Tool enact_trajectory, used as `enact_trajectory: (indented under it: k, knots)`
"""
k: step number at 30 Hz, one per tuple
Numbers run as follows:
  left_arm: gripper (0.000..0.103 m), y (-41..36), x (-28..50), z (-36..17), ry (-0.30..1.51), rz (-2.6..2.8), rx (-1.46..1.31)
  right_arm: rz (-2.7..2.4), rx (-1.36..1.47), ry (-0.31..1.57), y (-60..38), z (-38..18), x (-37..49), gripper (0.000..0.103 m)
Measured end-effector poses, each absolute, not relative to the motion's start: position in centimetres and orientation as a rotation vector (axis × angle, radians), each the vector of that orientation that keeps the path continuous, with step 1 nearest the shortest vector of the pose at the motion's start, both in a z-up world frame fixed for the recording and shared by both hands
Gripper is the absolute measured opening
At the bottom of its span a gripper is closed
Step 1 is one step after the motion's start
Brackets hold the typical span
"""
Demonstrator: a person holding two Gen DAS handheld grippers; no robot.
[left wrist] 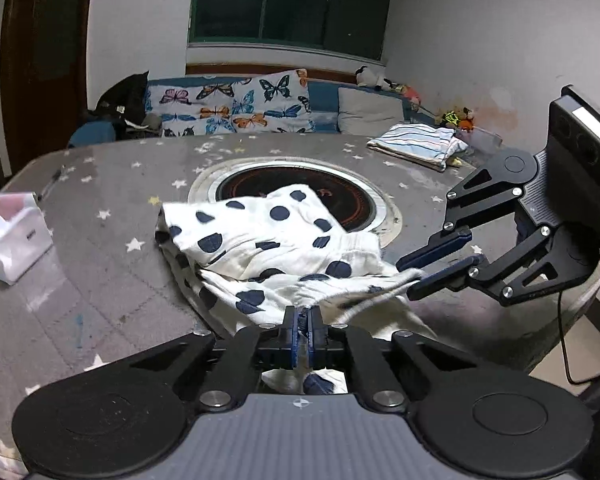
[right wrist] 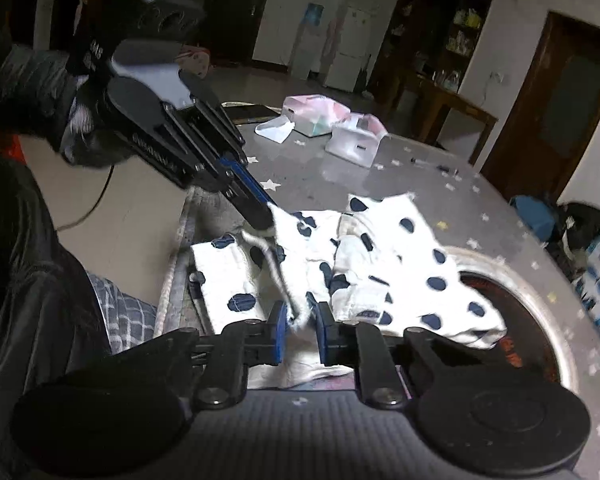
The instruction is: Fold clothes
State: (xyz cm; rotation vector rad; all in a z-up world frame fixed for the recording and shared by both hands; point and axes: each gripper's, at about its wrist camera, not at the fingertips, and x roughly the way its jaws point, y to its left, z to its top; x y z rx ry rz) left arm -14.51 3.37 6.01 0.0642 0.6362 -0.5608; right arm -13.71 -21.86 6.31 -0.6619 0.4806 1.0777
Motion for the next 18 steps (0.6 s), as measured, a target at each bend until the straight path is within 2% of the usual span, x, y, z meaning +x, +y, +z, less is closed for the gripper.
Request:
enact_trajectory:
  k: [7,9,18]
  knots:
    - [0.009,3.1,-14.8,4.8,0.703,-0.584,0.11,1.102,-0.692,0.565,-22.0,4.2,-14.1,0.014]
    - [0.016,3.4,-14.8,5.0,0.699,-0.583,0.116,1.117,-0.666,0.567,-22.3,5.0,-14.1,0.015]
    - [0.016,3.8,-14.3,7.4,0.589,-0.596,0.071,0.988,-0.431,0.594,-22.9,7.9,-9.3,0.016]
